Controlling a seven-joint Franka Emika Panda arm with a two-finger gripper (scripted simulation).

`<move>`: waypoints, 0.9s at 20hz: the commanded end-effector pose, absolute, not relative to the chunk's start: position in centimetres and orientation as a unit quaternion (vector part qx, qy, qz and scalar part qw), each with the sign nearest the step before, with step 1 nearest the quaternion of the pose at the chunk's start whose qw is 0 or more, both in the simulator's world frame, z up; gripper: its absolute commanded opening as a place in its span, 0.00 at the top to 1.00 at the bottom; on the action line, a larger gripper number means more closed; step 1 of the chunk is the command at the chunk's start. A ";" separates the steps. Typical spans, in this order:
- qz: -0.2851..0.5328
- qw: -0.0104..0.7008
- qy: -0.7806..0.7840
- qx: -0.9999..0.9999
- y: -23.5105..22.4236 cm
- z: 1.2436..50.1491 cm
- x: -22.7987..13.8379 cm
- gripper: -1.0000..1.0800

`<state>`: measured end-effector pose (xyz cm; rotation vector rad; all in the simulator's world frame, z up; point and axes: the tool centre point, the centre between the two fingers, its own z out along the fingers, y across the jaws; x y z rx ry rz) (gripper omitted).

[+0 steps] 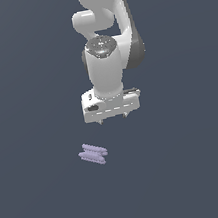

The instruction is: Pick up the object and move it to a goal position.

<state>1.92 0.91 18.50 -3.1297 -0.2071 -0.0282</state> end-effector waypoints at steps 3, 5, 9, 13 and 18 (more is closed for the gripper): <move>-0.008 0.000 -0.115 -0.993 0.0 17.8 2.7 0.04; -0.007 -0.001 -0.139 -0.990 -0.4 17.4 3.1 0.04; -0.006 -0.002 -0.186 -0.982 -1.3 16.7 3.8 0.04; -0.004 -0.003 -0.233 -0.972 -2.2 16.0 4.6 0.04; -0.003 -0.004 -0.291 -0.957 -3.4 15.0 5.4 0.04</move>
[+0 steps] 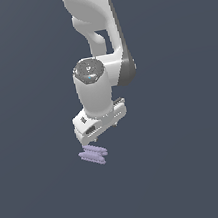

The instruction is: Pick up the object and move it to a goal position.

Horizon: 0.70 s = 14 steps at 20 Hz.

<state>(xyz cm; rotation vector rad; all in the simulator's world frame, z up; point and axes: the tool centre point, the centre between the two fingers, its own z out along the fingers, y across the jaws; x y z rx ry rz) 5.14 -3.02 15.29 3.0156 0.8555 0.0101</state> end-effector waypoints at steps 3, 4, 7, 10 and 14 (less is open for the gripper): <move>0.002 0.004 0.325 0.946 -4.1 14.4 5.9 0.04; 0.002 0.004 0.336 0.942 -4.4 14.2 6.0 0.04; 0.001 0.004 0.369 0.929 -5.1 13.6 6.5 0.04; 0.000 0.003 0.402 0.916 -5.9 13.0 6.9 0.04; 0.000 0.003 0.444 0.896 -6.9 12.2 7.4 0.04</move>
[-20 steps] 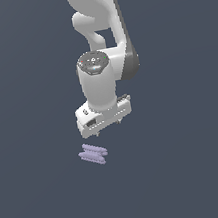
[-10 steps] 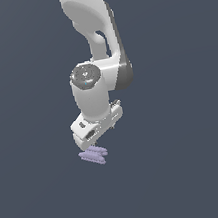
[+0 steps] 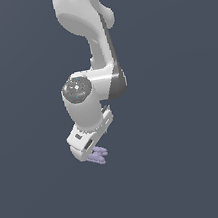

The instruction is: Pick up the object and move it to a goal position.

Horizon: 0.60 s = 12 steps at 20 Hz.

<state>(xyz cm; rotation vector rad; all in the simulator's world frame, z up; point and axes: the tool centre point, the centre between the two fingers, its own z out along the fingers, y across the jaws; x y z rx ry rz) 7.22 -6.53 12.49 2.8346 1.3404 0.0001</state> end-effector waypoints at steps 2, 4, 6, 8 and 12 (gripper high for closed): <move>0.000 0.002 0.465 0.885 -7.5 11.8 7.7 0.04; 0.000 0.002 0.484 0.875 -8.0 11.4 7.9 0.04; 0.000 0.002 0.502 0.865 -8.5 11.0 8.1 0.04; 0.000 0.001 0.517 0.856 -8.9 10.7 8.3 0.04; 0.000 0.001 0.541 0.841 -9.6 10.1 8.5 0.04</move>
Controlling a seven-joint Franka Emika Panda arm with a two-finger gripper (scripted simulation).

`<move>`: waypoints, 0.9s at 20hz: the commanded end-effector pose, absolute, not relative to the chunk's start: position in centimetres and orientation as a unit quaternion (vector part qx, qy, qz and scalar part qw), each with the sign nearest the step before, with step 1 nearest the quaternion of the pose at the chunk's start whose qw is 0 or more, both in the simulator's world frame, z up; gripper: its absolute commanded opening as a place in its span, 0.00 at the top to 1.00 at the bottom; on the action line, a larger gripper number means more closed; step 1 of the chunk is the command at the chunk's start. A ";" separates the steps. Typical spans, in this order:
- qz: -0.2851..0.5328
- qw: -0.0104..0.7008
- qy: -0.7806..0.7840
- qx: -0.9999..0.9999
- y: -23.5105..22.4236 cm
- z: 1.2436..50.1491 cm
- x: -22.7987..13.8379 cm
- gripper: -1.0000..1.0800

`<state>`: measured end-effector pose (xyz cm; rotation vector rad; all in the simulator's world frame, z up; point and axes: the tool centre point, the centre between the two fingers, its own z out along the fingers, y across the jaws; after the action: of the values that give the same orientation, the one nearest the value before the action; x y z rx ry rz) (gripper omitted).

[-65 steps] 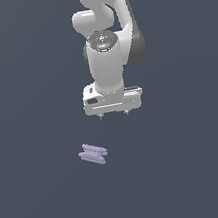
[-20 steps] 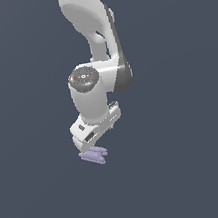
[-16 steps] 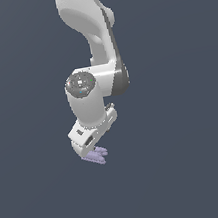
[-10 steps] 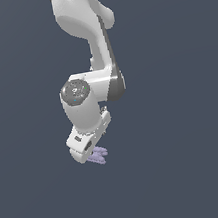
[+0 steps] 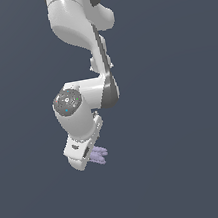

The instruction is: Pick up the object and move it to a goal position.

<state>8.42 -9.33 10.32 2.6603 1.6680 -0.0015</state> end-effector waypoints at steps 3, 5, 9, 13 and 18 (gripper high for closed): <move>0.000 0.000 0.553 0.833 -9.9 9.9 8.7 0.04; 0.000 0.000 0.559 0.829 -10.1 9.7 8.7 0.04; 0.000 0.000 0.565 0.825 -10.3 9.6 8.8 0.04; 0.000 0.000 0.563 0.826 -10.3 9.4 8.7 0.04; 0.000 0.000 0.564 0.826 -10.3 7.4 8.7 0.04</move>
<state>8.77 -10.28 8.25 2.5938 1.7704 0.0015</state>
